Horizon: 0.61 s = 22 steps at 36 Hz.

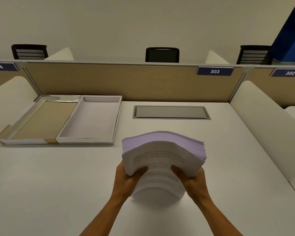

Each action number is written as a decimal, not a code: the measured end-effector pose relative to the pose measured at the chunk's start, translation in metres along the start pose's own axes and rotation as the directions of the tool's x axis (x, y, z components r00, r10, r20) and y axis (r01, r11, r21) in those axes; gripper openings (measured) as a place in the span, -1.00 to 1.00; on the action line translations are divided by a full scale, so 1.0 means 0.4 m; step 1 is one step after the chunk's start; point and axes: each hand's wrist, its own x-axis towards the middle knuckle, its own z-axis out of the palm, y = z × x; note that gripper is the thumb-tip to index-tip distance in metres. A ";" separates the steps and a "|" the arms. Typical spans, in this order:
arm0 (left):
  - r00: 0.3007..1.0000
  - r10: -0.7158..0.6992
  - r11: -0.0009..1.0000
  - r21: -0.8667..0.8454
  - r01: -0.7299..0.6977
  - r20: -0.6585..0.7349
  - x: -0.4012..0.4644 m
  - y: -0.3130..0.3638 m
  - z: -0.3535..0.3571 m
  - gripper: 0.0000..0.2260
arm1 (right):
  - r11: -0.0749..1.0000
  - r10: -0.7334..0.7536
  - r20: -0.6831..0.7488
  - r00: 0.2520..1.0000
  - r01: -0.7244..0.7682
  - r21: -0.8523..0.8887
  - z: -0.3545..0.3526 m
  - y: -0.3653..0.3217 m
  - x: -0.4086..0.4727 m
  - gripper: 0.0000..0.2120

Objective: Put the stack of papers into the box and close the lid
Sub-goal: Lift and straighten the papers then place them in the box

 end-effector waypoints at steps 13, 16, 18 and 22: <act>0.999 0.022 1.000 -0.008 -0.022 0.048 0.031 -0.018 -0.004 -0.43 | 0.997 0.074 0.017 0.997 -0.074 -0.010 -0.014 0.025 0.007 -0.51; 1.000 -0.003 1.000 0.008 0.003 0.025 0.035 -0.017 0.003 -0.60 | 0.997 0.076 0.000 0.997 -0.076 -0.006 -0.009 0.023 0.008 -0.62; 1.000 0.013 1.000 0.016 -0.014 0.007 0.035 -0.015 0.011 -0.68 | 0.998 0.056 -0.010 0.998 -0.056 0.001 0.000 0.018 0.010 -0.67; 0.998 0.055 0.998 0.014 -0.055 -0.021 0.030 -0.010 0.019 -0.71 | 0.999 0.032 -0.020 0.999 -0.032 0.023 0.011 0.008 0.016 -0.66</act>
